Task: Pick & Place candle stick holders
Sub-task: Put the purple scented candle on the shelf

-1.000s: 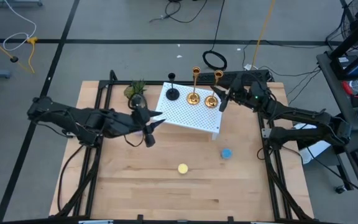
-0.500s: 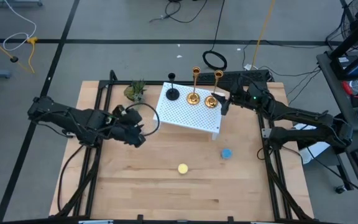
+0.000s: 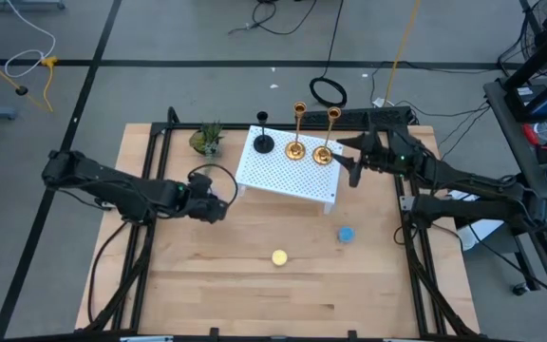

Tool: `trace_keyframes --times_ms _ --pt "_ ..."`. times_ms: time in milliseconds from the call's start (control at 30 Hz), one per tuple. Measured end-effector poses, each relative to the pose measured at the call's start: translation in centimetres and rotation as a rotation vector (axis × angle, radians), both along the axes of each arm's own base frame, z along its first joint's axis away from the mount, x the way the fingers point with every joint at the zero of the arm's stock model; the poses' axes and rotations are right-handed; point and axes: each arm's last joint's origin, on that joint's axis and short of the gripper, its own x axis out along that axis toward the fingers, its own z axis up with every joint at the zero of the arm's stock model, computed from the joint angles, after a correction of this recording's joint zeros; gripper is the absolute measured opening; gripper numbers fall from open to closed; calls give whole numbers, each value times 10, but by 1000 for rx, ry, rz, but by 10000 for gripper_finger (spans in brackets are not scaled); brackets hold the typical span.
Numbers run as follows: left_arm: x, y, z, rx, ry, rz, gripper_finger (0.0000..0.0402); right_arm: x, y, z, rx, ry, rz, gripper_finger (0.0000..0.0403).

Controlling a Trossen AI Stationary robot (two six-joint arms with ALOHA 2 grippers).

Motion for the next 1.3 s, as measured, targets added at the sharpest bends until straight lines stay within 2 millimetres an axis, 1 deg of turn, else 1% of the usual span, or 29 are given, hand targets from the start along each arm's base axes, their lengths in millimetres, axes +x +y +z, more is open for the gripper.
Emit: trace_keyframes --times_ms 100,200,400,467,800,1000,1067,1133,1300 --pt "5 4 -11 -30 -62 -23 133 2 5 0 -2 -4 29 224" --pt "7 9 -16 -48 -86 -34 134 4 9 0 -1 -4 52 224" --pt "5 17 -21 -44 -46 7 133 5 13 0 -4 -3 76 224" --pt "8 19 -25 -44 -37 13 133 5 13 0 -3 -1 78 224" --pt "18 18 -53 -41 114 -5 133 5 13 -1 2 4 77 224" --pt "20 18 -56 -30 115 -1 131 5 13 -1 2 4 77 224" --pt "21 18 -56 -29 111 -1 121 5 13 -1 3 5 77 224" --pt "21 18 -56 -30 110 -1 101 5 13 -1 3 5 77 224" --pt "21 18 -56 -26 113 -9 30 5 13 -1 3 7 77 224"
